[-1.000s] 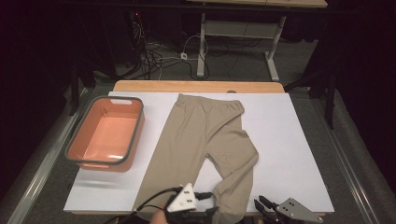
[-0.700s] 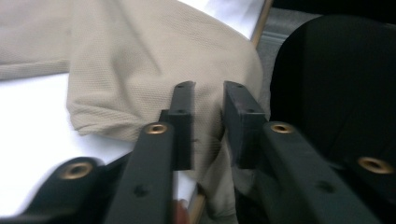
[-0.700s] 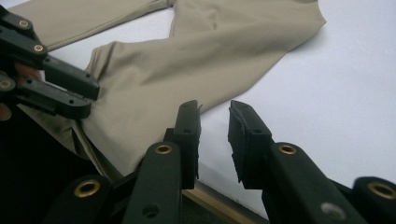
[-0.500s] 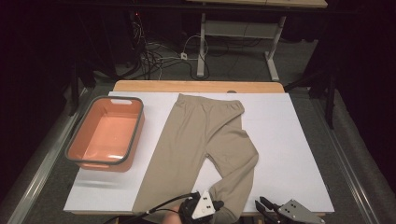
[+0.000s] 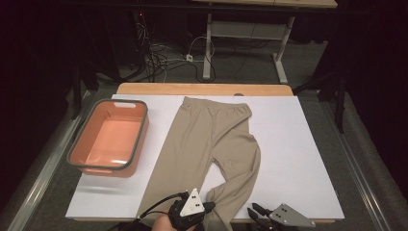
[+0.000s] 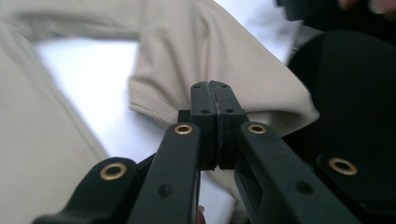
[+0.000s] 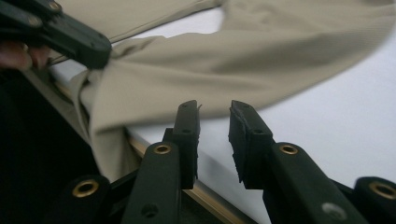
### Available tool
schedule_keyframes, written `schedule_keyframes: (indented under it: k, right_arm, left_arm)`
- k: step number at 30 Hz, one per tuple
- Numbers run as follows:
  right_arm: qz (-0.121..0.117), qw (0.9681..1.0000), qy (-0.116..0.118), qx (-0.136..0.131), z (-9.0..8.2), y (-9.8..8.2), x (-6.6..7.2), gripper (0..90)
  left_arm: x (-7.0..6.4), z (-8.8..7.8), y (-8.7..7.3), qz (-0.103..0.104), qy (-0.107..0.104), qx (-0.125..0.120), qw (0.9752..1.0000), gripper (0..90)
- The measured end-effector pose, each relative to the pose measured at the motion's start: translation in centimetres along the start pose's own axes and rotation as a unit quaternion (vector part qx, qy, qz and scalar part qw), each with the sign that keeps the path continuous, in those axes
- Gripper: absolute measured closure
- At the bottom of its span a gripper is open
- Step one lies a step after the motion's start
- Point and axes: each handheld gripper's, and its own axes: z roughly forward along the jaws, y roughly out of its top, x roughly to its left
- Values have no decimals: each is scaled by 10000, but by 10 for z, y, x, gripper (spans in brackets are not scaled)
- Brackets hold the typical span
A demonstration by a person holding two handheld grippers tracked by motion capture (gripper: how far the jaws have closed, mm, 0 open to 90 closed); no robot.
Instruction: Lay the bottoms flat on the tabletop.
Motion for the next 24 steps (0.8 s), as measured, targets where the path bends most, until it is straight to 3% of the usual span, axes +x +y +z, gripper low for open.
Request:
schedule_keyframes:
  k: [2,5,9,10,12,15,18,21,24]
  right_arm:
    - [-61,9999,130,56,8,2,5,696]
    - [-119,9996,215,125,20,6,11,583]
    - [-75,9990,-276,349,30,8,10,371]
    - [24,9992,-271,308,31,7,8,379]
    - [-19,9991,-330,266,32,6,9,450]
    - [-57,9996,-230,139,32,3,12,649]
    - [-79,9999,72,105,32,2,13,880]
    - [-249,9996,-43,146,26,4,15,893]
    - [-216,9994,-272,-91,1,5,10,892]
  left_arm:
    - [-3,-3,-2,-63,-136,-64,9999,810]
    - [-4,-13,-4,-161,-172,-249,9994,709]
    - [-4,-26,-10,-87,-46,-430,9990,597]
    - [-3,-28,-11,-122,-32,-460,9989,564]
    - [2,-30,-13,-250,-1,-550,9982,507]
    - [10,-32,-13,-484,-16,-751,9960,433]
    - [15,-30,-11,-559,-45,-858,9947,360]
    - [18,-29,-6,-601,-99,-960,9935,289]
    - [18,-28,-1,-616,-60,-1083,9922,213]
